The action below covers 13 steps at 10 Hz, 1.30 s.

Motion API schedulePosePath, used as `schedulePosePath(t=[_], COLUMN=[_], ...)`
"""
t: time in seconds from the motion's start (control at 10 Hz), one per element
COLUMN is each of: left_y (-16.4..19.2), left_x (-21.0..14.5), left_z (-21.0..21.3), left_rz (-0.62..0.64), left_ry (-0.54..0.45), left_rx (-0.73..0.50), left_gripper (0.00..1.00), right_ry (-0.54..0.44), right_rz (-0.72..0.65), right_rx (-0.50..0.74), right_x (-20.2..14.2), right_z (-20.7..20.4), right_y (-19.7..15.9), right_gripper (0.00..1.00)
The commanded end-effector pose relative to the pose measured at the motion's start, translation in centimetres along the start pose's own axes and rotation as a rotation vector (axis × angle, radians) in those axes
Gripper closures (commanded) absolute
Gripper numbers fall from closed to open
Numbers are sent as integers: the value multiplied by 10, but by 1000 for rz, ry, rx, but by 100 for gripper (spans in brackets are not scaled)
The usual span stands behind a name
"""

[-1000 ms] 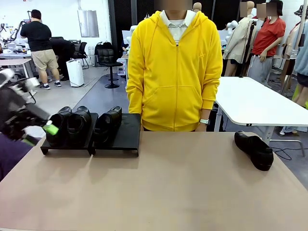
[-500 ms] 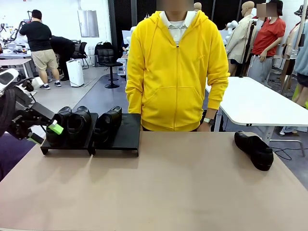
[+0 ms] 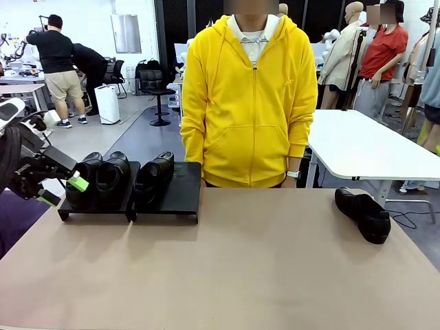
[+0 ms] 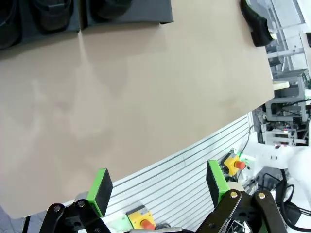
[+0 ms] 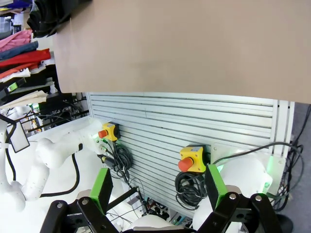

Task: Organize the shoes by placing them on the stand.
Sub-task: Pick up one Shoe and place it in the middle of the table.

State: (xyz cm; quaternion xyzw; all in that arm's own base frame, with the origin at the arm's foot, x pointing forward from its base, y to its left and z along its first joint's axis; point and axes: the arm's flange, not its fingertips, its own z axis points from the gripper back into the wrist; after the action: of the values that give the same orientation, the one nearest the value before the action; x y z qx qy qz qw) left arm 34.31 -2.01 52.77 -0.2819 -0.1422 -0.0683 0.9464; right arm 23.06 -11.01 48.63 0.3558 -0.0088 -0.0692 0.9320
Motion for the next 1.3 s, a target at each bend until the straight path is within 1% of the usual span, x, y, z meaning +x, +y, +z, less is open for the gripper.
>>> schedulePosePath(t=[0.0, 0.3, 0.4, 0.5, 0.6, 0.7, 0.8, 0.9, 1.0, 1.1, 1.2], left_y=[2, 2, 2, 2, 2, 2, 2, 2, 2, 2, 2], left_x=[0, 0, 0, 0, 0, 0, 0, 0, 0, 0, 0], left_z=[3, 3, 3, 3, 3, 3, 3, 3, 3, 3, 3], left_rz=[0, 0, 0, 0, 0, 0, 0, 0, 0, 0, 0], left_ry=[10, 10, 10, 10, 10, 10, 10, 10, 10, 10, 10], left_rx=[6, 6, 6, 6, 6, 6, 6, 6, 6, 6, 6], left_gripper=[0, 0, 0, 0, 0, 0, 0, 0, 0, 0, 0], right_ry=[-6, -6, 0, 46, 142, 204, 236, 192, 175, 197, 181], right_rz=[16, 16, 0, -77, 5, 27, 51, 46, 17, 51, 78], right_rx=[18, 18, 0, -128, -234, -323, -395, -445, -512, -528, -522], right_x=[0, 0, 0, 12, 64, 121, 172, 211, 239, 258, 259], right_z=[2, 2, 0, 1, -1, -9, -17, -31, -48, -69, -81], right_y=[1, 1, 0, 6, 20, 29, 31, 34, 31, 29, 32], right_gripper=[0, 0, 0, 0, 0, 0, 0, 0, 0, 0, 0])
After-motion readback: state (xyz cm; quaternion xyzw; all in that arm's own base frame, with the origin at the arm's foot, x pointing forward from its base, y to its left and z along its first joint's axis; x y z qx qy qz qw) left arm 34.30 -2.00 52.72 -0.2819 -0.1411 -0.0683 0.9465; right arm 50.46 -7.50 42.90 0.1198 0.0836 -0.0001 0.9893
